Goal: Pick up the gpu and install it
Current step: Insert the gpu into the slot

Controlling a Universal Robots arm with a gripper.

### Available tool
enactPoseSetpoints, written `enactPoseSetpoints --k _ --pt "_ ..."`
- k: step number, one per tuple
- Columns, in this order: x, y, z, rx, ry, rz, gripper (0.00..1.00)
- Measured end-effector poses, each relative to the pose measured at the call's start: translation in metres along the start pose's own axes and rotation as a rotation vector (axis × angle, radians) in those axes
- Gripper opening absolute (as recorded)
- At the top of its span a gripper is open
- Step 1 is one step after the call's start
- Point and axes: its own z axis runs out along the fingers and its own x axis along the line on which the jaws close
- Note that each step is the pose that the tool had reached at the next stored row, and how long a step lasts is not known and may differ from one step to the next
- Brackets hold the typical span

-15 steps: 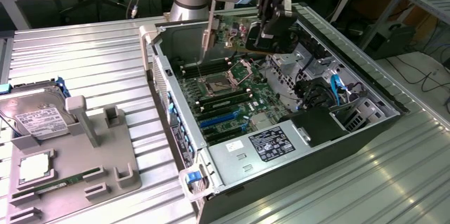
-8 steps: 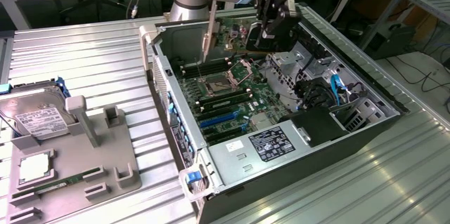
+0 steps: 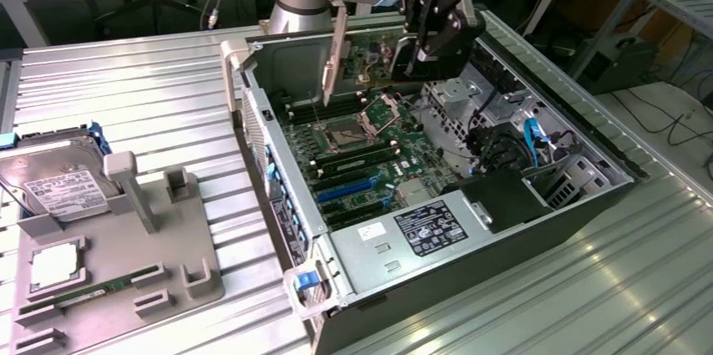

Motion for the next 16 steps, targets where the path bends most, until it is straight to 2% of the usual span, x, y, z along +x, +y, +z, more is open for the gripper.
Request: enactPoseSetpoints --k 2,4,5,8,10,16 --pt "0.0 -0.0001 0.0004 0.002 0.0008 -0.031 0.28" --pt "0.0 0.0 0.0012 0.0085 0.001 -0.056 0.28" --pt "0.0 0.0 0.0017 0.0139 0.0007 -0.068 0.28" --pt "0.0001 0.0 0.0032 0.0262 -0.0002 -0.083 0.28" --pt "0.0001 -0.0001 0.005 0.0322 -0.0002 -0.088 0.28" --pt "0.0004 -0.0001 0.0093 0.0395 0.0002 -0.097 0.28"
